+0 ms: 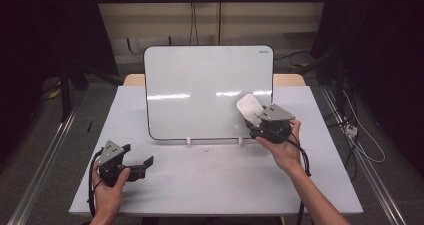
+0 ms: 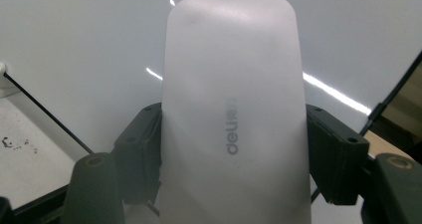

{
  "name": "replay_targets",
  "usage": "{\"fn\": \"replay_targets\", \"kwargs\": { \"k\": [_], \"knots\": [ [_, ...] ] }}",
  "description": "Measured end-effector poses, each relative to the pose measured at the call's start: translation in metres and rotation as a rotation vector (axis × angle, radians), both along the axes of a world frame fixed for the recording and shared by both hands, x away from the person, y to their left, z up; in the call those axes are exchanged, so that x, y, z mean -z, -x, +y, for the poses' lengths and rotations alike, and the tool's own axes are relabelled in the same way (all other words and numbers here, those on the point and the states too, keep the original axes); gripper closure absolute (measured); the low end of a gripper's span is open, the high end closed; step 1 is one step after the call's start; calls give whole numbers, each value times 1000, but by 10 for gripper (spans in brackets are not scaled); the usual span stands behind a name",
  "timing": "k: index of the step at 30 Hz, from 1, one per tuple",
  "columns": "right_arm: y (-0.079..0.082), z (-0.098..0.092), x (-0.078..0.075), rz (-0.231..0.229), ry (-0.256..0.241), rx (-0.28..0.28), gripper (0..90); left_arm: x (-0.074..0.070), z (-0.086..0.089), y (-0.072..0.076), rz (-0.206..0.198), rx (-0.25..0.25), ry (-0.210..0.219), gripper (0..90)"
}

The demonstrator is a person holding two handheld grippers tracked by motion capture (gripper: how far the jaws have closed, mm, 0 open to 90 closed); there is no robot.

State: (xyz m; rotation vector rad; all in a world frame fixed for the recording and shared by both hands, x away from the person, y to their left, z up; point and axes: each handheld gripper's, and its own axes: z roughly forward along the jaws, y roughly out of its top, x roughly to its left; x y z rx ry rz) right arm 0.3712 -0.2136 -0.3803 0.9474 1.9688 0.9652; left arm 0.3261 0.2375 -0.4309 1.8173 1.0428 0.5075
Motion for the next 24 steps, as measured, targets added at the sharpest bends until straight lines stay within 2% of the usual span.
{"fn": "replay_targets", "kwargs": {
  "k": [6, 11, 17, 24],
  "knots": [
    [1, -6, 11, 21, 10, 17, 315, 1, 1, 1, 5, -2, 2, 49],
    [-4, -8, 13, 4, 22, 29, 315, 2, 1, -2, 10, -3, 4, 49],
    [-13, -5, 20, 2, 37, 40, 315, 1, -1, -1, 5, 2, 1, 49],
    [-16, -2, 24, 4, 60, 51, 313, 0, 0, -1, 3, -2, 2, 49]
  ]
}}
